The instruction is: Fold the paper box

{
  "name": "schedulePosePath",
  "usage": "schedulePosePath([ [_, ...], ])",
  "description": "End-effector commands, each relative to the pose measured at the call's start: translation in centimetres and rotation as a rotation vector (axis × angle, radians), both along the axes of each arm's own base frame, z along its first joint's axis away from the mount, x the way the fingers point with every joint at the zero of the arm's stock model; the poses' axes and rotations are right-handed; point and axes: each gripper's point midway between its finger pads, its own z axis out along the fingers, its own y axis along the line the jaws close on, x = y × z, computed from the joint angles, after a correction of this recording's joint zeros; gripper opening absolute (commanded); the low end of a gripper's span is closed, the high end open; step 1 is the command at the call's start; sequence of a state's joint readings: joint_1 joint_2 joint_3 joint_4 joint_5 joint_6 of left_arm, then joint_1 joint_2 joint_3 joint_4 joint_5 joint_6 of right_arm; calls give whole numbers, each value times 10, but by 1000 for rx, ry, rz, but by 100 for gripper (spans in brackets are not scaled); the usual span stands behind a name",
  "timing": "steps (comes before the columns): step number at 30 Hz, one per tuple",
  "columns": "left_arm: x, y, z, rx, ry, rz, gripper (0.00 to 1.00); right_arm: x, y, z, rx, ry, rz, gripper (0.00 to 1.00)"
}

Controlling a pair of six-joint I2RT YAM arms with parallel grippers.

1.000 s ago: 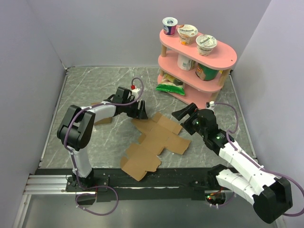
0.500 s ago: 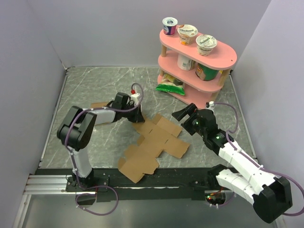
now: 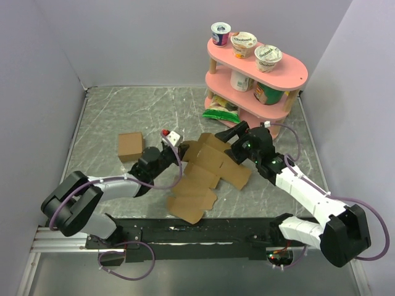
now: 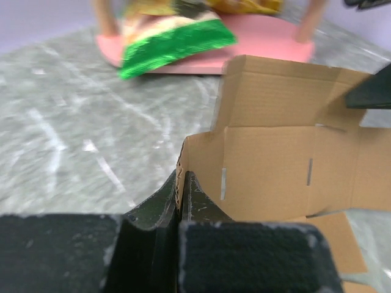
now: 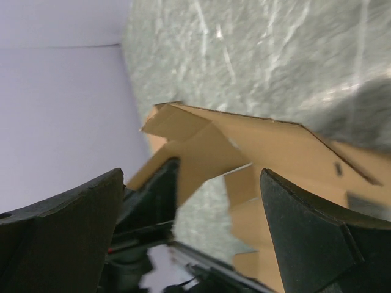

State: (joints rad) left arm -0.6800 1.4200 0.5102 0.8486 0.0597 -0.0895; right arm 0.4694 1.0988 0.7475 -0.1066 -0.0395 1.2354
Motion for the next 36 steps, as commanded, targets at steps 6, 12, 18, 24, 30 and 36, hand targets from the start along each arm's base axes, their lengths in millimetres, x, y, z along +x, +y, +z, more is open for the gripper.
schedulePosePath([
  [6,-17,32,40,-66,-271,285,6,15,0,13,197,32,-139,98],
  [12,-36,29,41,-44,-337,330,6,15,-14,4,183,79,-258,98],
  [18,-53,20,44,-3,-422,361,7,14,-20,-8,200,114,-324,97],
  [24,-61,16,41,33,-457,397,6,13,-9,-21,176,186,-306,97],
  [30,-56,13,41,45,-441,425,6,1,-7,-20,135,172,-307,97],
  [36,-40,1,47,23,-382,358,8,6,-16,13,-116,-46,-169,97],
])
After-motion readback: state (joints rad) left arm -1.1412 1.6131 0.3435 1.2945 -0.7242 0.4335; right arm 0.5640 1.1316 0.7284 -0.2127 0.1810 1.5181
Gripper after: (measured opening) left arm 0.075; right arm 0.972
